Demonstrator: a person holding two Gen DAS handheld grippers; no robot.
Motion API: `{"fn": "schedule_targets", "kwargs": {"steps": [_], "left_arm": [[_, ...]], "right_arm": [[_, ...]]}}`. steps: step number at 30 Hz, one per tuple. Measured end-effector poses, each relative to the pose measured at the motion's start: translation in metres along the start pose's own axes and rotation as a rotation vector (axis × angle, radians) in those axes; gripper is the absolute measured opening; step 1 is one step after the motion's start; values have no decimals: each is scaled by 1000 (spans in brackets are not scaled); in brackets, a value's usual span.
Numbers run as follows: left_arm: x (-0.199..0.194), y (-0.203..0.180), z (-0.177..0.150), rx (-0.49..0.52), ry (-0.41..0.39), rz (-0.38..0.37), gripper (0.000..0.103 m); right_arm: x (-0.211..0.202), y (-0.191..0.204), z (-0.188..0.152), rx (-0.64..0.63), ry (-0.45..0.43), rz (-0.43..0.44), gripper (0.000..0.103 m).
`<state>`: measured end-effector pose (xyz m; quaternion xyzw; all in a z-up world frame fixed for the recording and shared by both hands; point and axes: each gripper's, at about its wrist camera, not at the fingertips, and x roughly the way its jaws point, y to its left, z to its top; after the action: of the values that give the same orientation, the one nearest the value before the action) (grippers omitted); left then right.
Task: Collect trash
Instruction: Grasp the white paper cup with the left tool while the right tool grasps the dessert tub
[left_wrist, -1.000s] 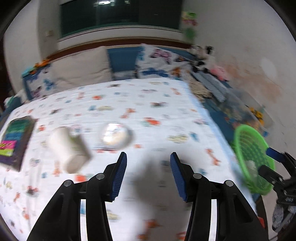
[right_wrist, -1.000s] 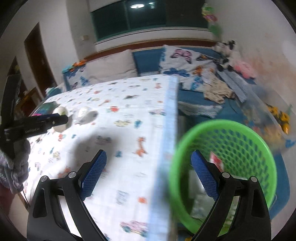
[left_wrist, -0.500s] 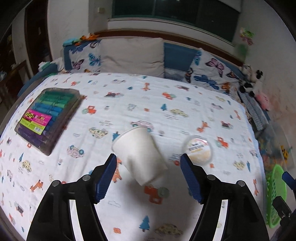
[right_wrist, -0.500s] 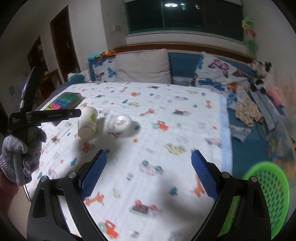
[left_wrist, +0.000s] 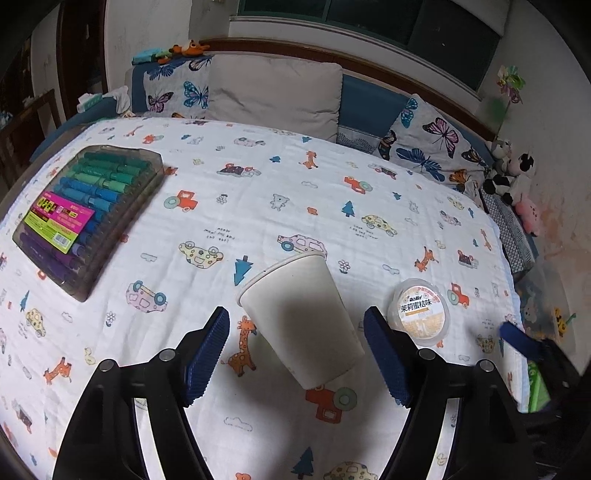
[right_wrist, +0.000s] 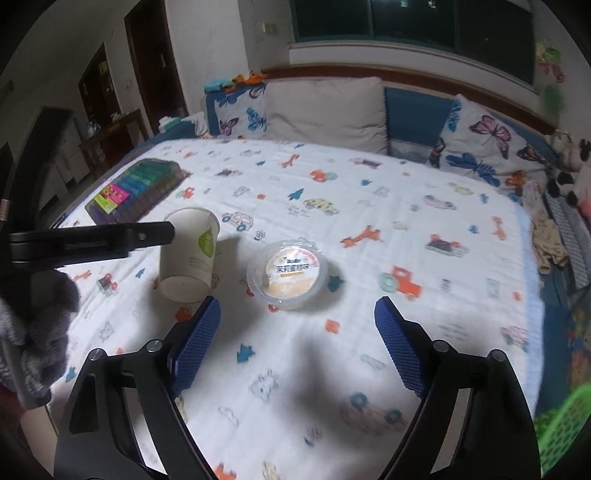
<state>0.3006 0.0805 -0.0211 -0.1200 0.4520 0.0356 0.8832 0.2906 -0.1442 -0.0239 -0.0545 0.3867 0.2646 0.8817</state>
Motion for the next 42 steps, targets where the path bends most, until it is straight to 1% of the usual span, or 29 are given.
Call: {"fn": "schedule_targets", "kwargs": {"steps": [4, 8, 14, 16, 18, 19, 26, 28, 29, 31, 34, 36, 42], "left_arm": [[6, 2, 3, -9, 14, -17, 72], [11, 3, 4, -12, 24, -27, 72], [21, 4, 6, -26, 44, -37, 72], [25, 5, 7, -37, 51, -36, 72], [29, 4, 7, -44, 60, -39, 72], [30, 3, 7, -47, 61, -40, 72], [40, 0, 6, -60, 59, -29, 72], [42, -1, 6, -58, 53, -22, 70], [43, -1, 6, -59, 52, -22, 66], [42, 0, 5, -63, 45, -27, 65], [37, -2, 2, -56, 42, -49, 63], [31, -5, -1, -45, 40, -65, 59], [-1, -29, -21, 32, 13, -127, 57]], "right_arm": [[24, 0, 2, 0, 26, 10, 84], [45, 1, 4, -21, 47, 0, 84], [65, 2, 7, -39, 63, -10, 83], [68, 4, 6, -49, 65, -15, 77], [69, 5, 6, -53, 65, -9, 67], [69, 5, 6, -53, 65, -7, 65], [48, 5, -4, -53, 53, -5, 64], [40, 4, -7, -49, 51, -4, 64], [35, 2, -10, -43, 46, -4, 64], [23, -1, -15, -30, 37, -4, 64], [8, -4, -21, -12, 25, -6, 64], [-6, -7, -27, 3, 12, -7, 65], [-46, -15, -46, 45, -21, -29, 65]]}}
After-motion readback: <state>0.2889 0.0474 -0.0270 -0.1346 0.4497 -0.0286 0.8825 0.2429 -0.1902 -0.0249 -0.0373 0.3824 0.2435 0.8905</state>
